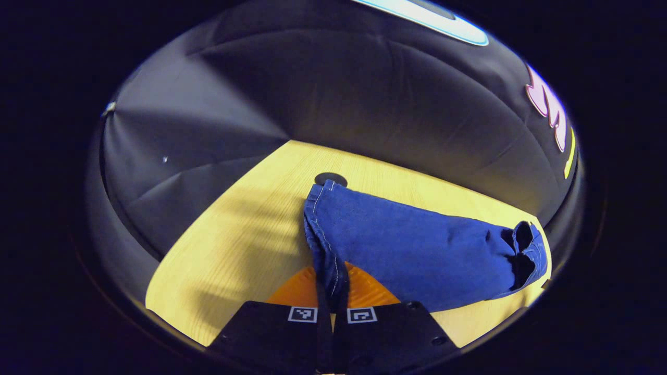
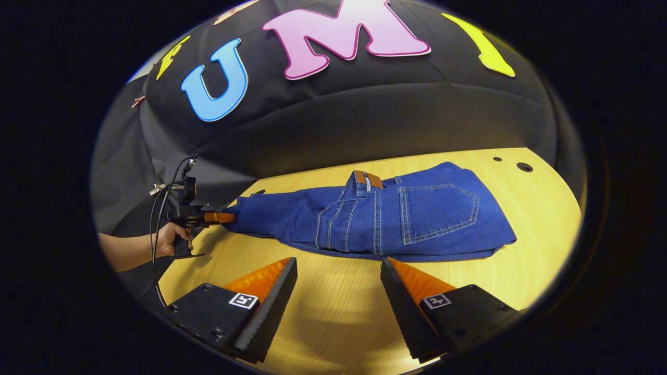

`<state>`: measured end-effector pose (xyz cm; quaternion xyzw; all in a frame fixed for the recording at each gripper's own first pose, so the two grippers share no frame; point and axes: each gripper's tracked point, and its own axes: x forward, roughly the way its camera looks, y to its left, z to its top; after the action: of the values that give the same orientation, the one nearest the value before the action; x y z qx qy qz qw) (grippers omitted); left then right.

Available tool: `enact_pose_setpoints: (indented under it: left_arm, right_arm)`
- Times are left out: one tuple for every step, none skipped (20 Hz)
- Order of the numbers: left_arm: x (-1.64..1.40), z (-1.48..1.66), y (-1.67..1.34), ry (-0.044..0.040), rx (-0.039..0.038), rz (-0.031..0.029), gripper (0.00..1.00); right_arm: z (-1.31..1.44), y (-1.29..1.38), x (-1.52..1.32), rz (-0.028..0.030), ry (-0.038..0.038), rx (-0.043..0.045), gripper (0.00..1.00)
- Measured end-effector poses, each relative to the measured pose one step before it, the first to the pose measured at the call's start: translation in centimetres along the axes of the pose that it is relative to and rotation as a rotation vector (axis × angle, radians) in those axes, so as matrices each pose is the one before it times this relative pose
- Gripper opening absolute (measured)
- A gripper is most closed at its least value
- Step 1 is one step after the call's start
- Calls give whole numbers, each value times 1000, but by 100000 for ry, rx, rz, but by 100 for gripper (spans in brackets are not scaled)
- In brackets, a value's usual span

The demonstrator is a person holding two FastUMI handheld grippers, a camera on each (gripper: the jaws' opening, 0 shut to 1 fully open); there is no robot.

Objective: Grasp the waist and the cuffs of the jeans and fold them to make the two legs overlap; first hold the waist and fold one-third of the jeans toward the cuffs, then hold the cuffs and fold the remaining one-third in the same direction to finish folding.

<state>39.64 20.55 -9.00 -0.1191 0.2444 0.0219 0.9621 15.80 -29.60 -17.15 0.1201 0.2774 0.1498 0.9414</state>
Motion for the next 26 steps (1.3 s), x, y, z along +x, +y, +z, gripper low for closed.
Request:
enact_pose_setpoints:
  left_arm:
    - [-669, 1222, -408, -3371, 753, -1086, 6]
    - [-898, 1608, -452, -3193, 583, -1010, 6]
    - [-782, 1561, -913, -2062, 244, -1861, 6]
    - [-995, 1542, -1189, -1869, 385, -1576, 6]
    - [-1275, 1420, -1070, -1976, 1105, -1917, 6]
    - [-1104, 1236, -1213, -1476, 1608, -1362, 6]
    - [-1481, 967, -1237, -1130, 1728, -1753, 6]
    - [-1538, 1223, -1103, -1294, 753, -1838, 6]
    - [-1671, 1645, -1115, -396, -242, -2852, 6]
    - [-1495, 1692, -1229, -1157, 185, -2337, 6]
    - [-1068, 1198, -1389, -571, 606, -2081, 6]
    - [-637, 1192, -2336, -496, 795, -2252, 6]
    - [-806, 1186, -2432, -338, 381, -3145, 6]
    - [-349, 1041, -2961, -765, -363, -3710, 6]
    - [1079, 161, -4016, 232, -536, -4430, 6]
    - [834, -150, -3186, 996, 15, -3110, 6]
    - [1345, -571, -3108, 1854, 1267, -2979, 6]
    - [894, -513, -2665, 1863, 1994, -2699, 6]
    - [1751, -849, -2636, 2175, 1884, -2838, 6]
    - [1090, -953, -2542, 2765, 1166, -2566, 6]
    - [1303, -1128, -2129, 2357, 725, -2188, 6]
    - [1494, -1055, -2035, 2599, 896, -1366, 6]
    - [1824, -1032, -2375, 2816, 304, -1554, 6]
    - [1077, -929, -1736, 2501, -255, -1326, 6]
    - [1614, -1385, -1556, 2842, -197, -1767, 7]
    - [1401, -1267, -1180, 3459, 970, -1505, 8]
  right_arm:
    - [725, -590, -375, -1602, -1240, -1116, 98]
    - [683, -866, -524, -1792, -1107, -1106, 98]
    - [834, -954, -350, -1775, -782, -772, 98]
    - [825, -960, -518, -1815, -979, -498, 98]
    - [968, -1122, -384, -1842, -1019, -155, 98]
    - [1112, -1173, -442, -1782, -1620, 308, 98]
    - [1015, -1194, -421, -1733, -737, -184, 97]
    - [750, -1132, -452, -1527, -802, -189, 98]
    - [916, -1286, -479, -1894, -606, -89, 98]
    - [755, -1185, -584, -1890, -846, 44, 98]
    - [801, -1232, -594, -1756, -833, 135, 97]
    - [671, -1245, -602, -1540, -808, 177, 97]
    - [682, -1208, -506, -1357, -727, 319, 98]
    - [539, -1149, -603, -1067, -815, 398, 97]
    - [433, -1189, -377, -877, -572, 206, 97]
    - [331, -1309, -403, -1215, -349, 114, 97]
    - [287, -1313, -403, -955, 25, 138, 98]
    - [299, -1273, -474, -1001, -169, 182, 97]
    - [237, -1381, -353, -1350, 7, 131, 97]
    - [104, -1433, -569, -1285, 264, 658, 97]
    - [207, -1145, -452, -881, 184, 1253, 97]
    - [106, -1043, -554, -786, -96, 1101, 97]
    - [163, -1102, -418, -1260, -127, 424, 97]
    - [-2, -1019, -606, -1654, -41, -15, 97]
    - [-47, -1209, -412, -1893, -104, -148, 97]
    - [-126, -1108, -748, -1779, -128, 310, 97]
